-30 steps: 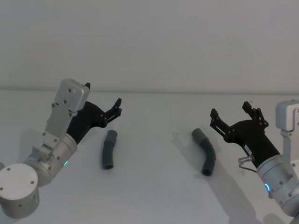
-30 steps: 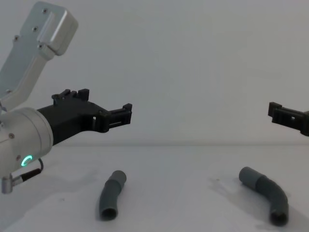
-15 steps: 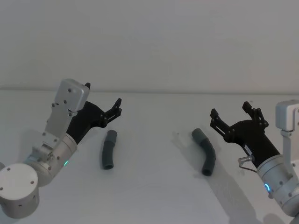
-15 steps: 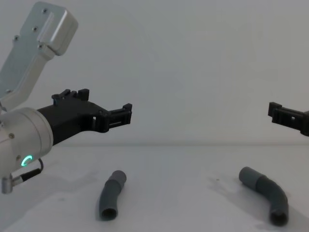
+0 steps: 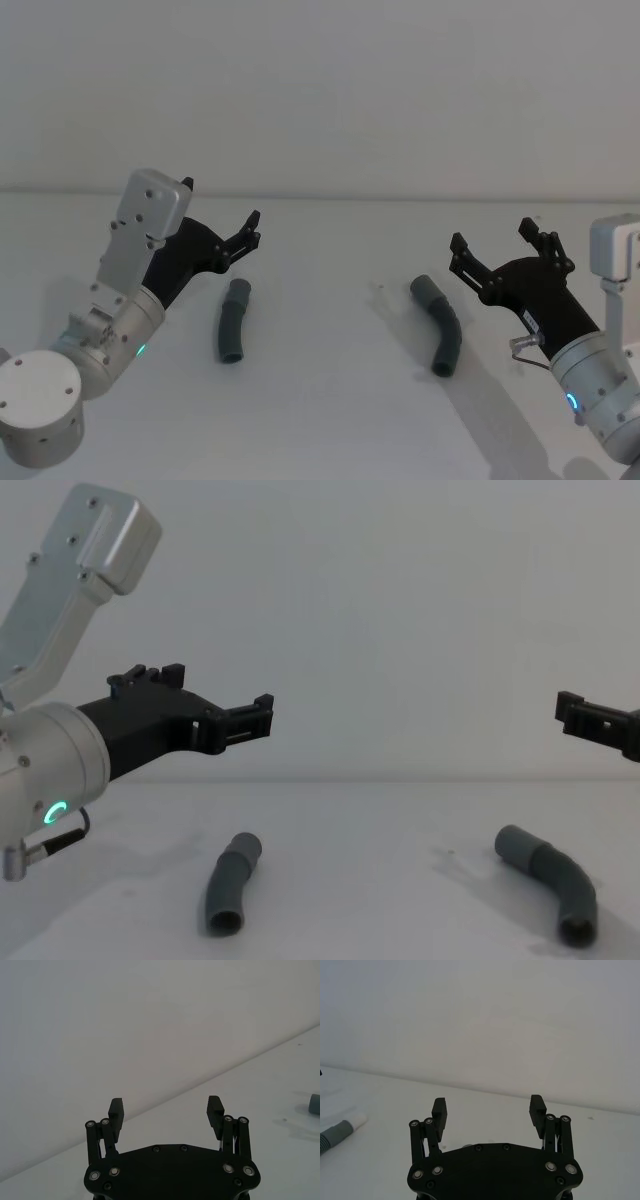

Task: Use both hands to pick up one end of the pipe from the table, align the ends, and insert them.

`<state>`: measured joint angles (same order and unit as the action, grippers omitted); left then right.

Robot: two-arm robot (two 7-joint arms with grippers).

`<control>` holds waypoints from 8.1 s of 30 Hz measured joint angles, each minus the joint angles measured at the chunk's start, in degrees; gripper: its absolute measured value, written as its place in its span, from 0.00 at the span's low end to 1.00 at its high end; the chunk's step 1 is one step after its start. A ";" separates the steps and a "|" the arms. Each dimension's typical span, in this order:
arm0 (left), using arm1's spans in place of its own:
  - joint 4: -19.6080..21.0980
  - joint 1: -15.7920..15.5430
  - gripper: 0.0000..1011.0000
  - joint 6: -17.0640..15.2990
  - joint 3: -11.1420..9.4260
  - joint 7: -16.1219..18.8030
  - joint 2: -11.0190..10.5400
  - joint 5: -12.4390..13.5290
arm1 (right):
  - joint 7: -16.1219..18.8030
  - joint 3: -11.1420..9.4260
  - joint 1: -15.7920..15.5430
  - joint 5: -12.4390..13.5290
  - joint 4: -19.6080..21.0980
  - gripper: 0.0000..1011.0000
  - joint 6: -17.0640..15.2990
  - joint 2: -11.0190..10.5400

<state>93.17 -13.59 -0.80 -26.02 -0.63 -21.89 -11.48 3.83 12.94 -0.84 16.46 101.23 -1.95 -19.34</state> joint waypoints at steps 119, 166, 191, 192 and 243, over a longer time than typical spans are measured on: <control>5.69 -1.66 0.99 -38.01 2.27 -8.63 -0.58 -7.13 | 0.00 0.00 0.00 0.00 0.00 0.99 0.00 0.00; -2.44 -5.27 0.93 -37.93 1.28 -10.61 3.19 -4.84 | 0.00 0.00 0.00 0.00 0.00 0.99 0.00 0.00; -3.48 -5.88 0.41 -37.96 0.96 -11.11 3.50 -4.39 | 0.00 0.00 0.00 0.00 0.00 0.99 0.00 0.00; -3.49 -5.88 0.41 -37.96 0.96 -11.11 3.50 -4.38 | 0.00 0.00 0.00 0.00 0.00 0.99 0.00 0.00; -3.63 -5.94 0.37 -38.04 0.96 -11.11 3.50 -4.30 | 2.32 4.00 2.35 -6.65 0.73 0.99 -16.86 -2.72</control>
<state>89.54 -19.53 -38.84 -25.06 -11.74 -18.39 -15.78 6.14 16.94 1.51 9.81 101.95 -18.82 -22.05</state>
